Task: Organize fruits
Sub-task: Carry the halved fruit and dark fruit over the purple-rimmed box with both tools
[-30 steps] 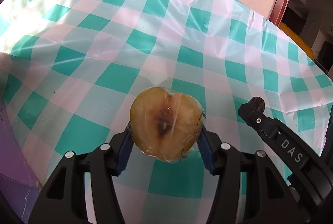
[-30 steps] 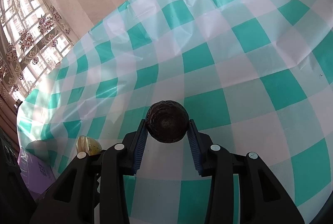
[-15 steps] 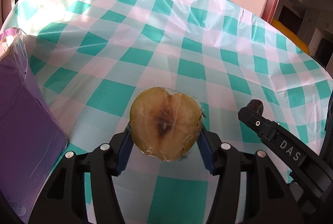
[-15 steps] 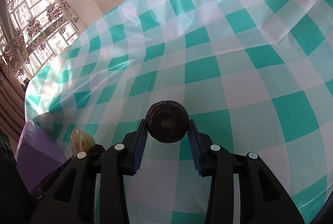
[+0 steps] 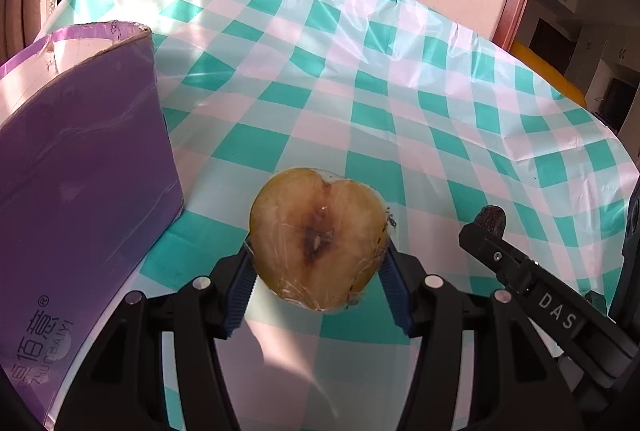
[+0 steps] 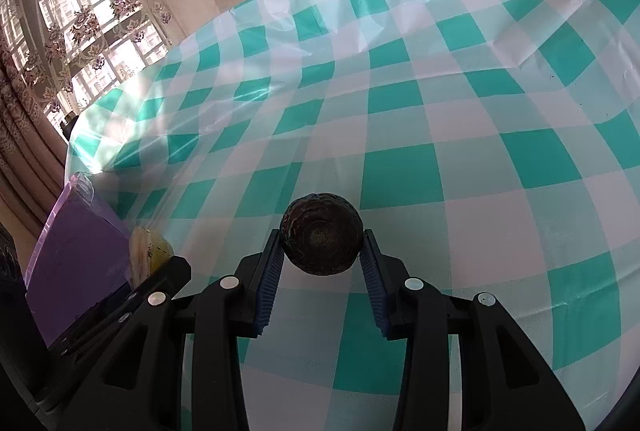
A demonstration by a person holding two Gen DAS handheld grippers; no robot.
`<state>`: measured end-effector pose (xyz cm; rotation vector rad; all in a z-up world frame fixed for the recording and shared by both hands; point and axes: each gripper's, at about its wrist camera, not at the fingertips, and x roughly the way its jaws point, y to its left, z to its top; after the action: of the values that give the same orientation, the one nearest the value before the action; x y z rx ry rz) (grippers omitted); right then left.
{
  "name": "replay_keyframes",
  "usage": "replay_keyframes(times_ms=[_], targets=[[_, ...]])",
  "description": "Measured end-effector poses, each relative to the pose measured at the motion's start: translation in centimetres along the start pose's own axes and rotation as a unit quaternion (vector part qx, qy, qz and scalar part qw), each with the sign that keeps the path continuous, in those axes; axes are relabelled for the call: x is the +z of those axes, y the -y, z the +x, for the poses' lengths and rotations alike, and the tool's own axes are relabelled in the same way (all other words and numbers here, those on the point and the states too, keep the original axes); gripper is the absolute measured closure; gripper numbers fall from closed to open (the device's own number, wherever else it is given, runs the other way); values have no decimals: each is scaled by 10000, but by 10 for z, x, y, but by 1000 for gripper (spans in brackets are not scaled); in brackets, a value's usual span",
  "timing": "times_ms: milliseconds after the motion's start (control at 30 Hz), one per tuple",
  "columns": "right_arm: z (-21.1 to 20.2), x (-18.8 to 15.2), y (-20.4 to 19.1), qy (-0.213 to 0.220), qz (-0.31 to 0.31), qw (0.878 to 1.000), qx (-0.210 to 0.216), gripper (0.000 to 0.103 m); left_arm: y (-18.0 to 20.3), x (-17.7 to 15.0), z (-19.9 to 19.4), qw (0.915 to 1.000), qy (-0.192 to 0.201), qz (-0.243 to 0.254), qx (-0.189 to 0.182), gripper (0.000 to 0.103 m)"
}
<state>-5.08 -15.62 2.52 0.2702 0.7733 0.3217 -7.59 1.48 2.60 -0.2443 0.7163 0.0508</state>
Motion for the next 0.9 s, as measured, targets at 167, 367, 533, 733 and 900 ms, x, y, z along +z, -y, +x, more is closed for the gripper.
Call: replay_keyframes(times_ms=[167, 367, 533, 733, 900], targets=[[-8, -9, -4, -32, -66, 9999, 101, 64, -3, -7, -14, 9999, 139, 73, -26, 46], [-19, -16, -13, 27, -234, 9995, 190, 64, -14, -21, -32, 9997, 228, -37, -39, 46], [-34, -18, -25, 226, -322, 9988, 285, 64, -15, -25, -55, 9989, 458, 106, 83, 46], [-57, -8, -38, 539, -284, 9969, 497, 64, -2, -12, -109, 9902, 1280, 500, 263, 46], [-70, -8, -70, 593, -691, 9929, 766, 64, -17, 5, -142, 9866, 1449, 285, 699, 46]])
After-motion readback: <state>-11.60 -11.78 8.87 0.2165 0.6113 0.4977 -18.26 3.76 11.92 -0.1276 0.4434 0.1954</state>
